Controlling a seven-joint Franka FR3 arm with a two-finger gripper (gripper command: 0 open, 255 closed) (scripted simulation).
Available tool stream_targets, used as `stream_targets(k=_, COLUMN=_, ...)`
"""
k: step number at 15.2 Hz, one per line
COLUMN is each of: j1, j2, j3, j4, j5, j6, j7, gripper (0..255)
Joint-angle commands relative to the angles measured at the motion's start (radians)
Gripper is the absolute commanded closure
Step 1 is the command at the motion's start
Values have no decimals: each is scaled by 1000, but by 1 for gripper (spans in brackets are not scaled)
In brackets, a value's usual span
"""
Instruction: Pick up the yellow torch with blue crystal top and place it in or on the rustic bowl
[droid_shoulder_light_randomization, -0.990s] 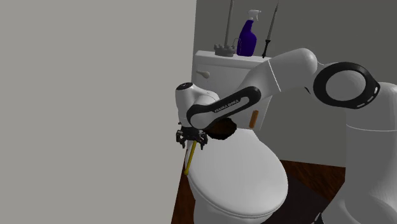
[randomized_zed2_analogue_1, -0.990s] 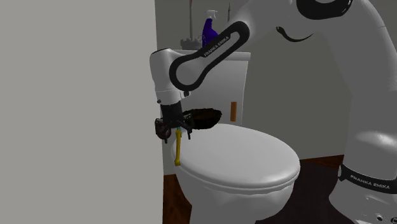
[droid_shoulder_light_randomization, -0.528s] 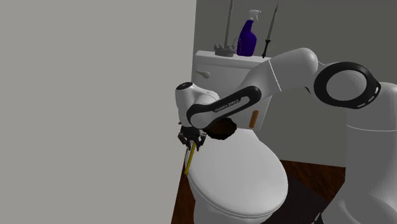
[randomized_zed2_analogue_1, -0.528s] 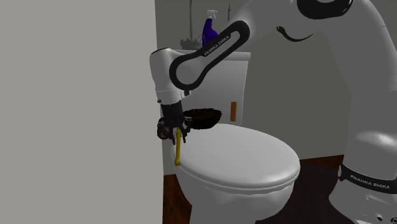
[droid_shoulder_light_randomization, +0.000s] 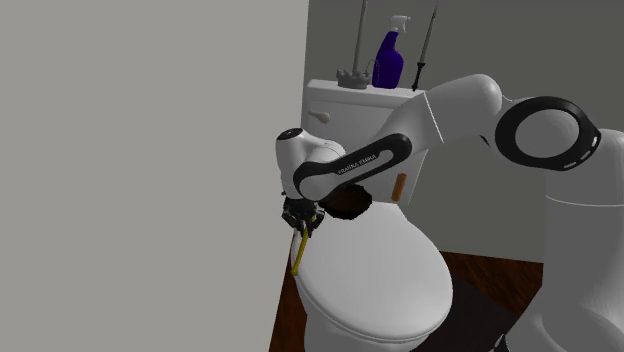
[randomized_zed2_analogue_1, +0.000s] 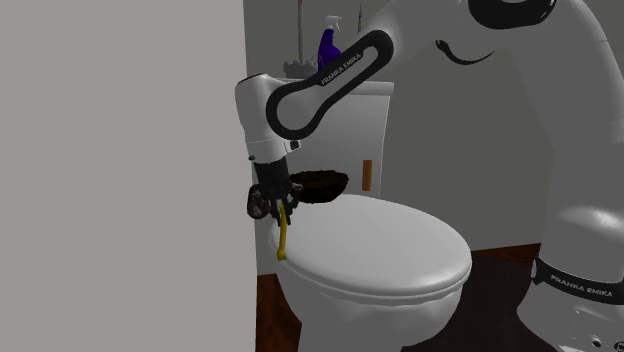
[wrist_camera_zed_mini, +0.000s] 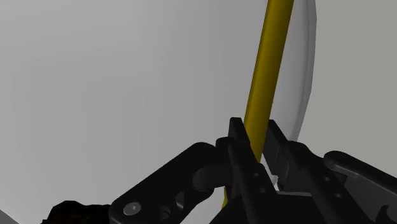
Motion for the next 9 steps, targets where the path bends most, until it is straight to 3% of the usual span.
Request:
stream_targets(k=1, j1=-1, j2=-16, j3=7, j4=20, j5=10, j6=-11, j7=-8, gripper=255)
stream_targets(k=9, j1=-7, j2=-64, j3=19, j4=64, j5=41, j6=-96, j7=-37, gripper=255)
